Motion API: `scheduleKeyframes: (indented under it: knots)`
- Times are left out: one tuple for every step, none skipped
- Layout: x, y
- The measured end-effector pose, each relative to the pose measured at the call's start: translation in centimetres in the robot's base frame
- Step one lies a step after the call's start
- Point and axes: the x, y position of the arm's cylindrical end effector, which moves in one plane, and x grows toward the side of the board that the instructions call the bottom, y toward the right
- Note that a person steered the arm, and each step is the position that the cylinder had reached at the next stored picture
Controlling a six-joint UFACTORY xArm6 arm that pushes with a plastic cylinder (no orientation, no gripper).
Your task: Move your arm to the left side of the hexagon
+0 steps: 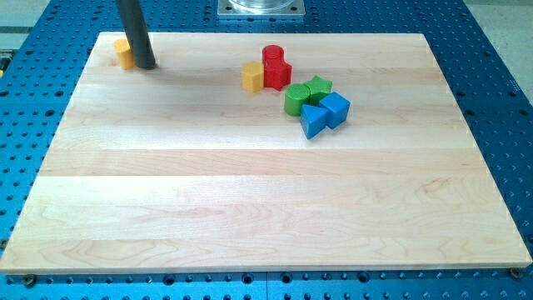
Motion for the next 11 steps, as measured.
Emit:
scheduleKeyframes:
  knots:
    - [0.0,0.0]
    - [0.0,0.0]
    - [0.1,0.7]
    - [0.1,1.1]
    - [0.1,1.1]
    - [0.1,1.6]
    - [0.1,1.9]
    - [0.1,2.8]
    - [0.2,3.4]
    - [3.1,3.4]
    - [3.5,3.4]
